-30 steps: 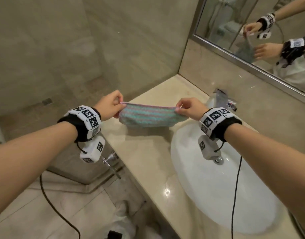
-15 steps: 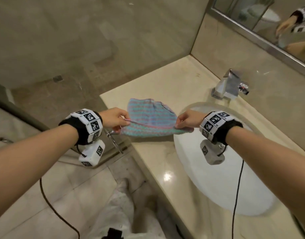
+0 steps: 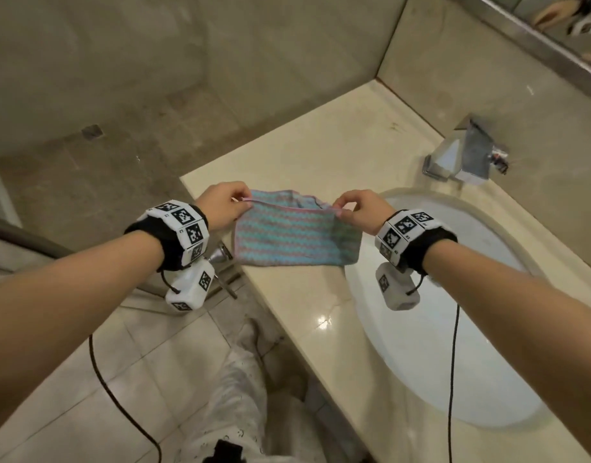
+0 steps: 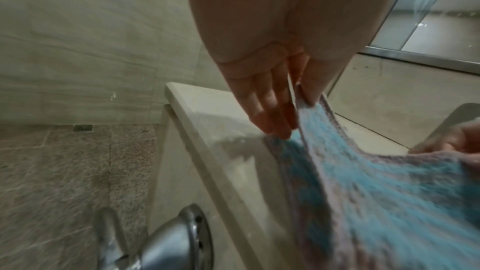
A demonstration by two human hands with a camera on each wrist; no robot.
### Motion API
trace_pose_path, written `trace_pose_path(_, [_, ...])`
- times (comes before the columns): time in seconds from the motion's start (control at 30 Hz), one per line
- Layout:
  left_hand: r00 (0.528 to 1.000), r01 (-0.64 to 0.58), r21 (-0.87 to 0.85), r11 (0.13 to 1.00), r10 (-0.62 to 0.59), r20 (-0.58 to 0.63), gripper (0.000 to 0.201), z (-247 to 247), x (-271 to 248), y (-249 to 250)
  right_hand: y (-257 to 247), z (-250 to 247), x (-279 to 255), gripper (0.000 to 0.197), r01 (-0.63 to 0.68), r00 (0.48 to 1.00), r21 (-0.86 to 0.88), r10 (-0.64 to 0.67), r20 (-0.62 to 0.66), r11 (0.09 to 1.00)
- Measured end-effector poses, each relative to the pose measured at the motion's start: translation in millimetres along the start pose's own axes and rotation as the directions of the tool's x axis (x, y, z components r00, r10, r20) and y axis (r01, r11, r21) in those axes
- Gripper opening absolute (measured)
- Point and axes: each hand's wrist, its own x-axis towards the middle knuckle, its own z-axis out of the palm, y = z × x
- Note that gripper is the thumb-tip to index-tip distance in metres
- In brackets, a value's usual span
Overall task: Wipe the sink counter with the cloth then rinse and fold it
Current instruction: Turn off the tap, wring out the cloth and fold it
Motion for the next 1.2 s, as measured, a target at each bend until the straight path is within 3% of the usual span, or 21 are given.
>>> trace_pose_path(0.23, [0.994, -0.087, 0.04, 0.995, 0.084, 0.076, 0.013, 7, 24, -7, -5, 13, 25, 0.01, 0.006, 1.0, 0.147, -0.008, 0.015, 0.989])
trace_pose_path(0.4, [0.992, -0.117, 0.206, 0.972, 0.106, 0.062, 0.016, 3, 28, -7, -5, 11, 27, 0.015, 0.003, 1.0, 0.014, -0.003, 0.003, 1.0])
trace_pose_path(0.53, [0.996, -0.078, 0.211, 0.974, 0.069, 0.05, 0.017, -4, 26, -7, -3, 4, 26, 0.015, 0.006, 0.999, -0.077, -0.002, 0.051, 0.997])
trace_pose_path(0.77, [0.997, -0.017, 0.282, 0.959, -0.006, 0.078, 0.016, -9, 32, -9, 1, -6, 37, 0.018, -0.052, 0.998, -0.225, 0.045, -0.036, 0.973])
trace_pose_path(0.87, [1.0, 0.011, 0.22, 0.975, -0.008, -0.015, 0.014, -6, 32, -7, -3, -3, 38, 0.02, -0.063, 0.996, -0.263, 0.046, -0.072, 0.963])
trace_pose_path(1.0, [0.997, 0.028, 0.151, 0.988, -0.016, -0.078, 0.013, -12, 29, -8, -9, 1, 32, 0.02, -0.054, 0.973, -0.275, -0.011, -0.229, 0.96])
trace_pose_path(1.2, [0.992, 0.11, 0.04, 0.993, -0.108, -0.057, 0.007, -14, 31, -8, -18, -3, 35, 0.02, -0.09, 0.98, -0.278, 0.036, -0.195, 0.956])
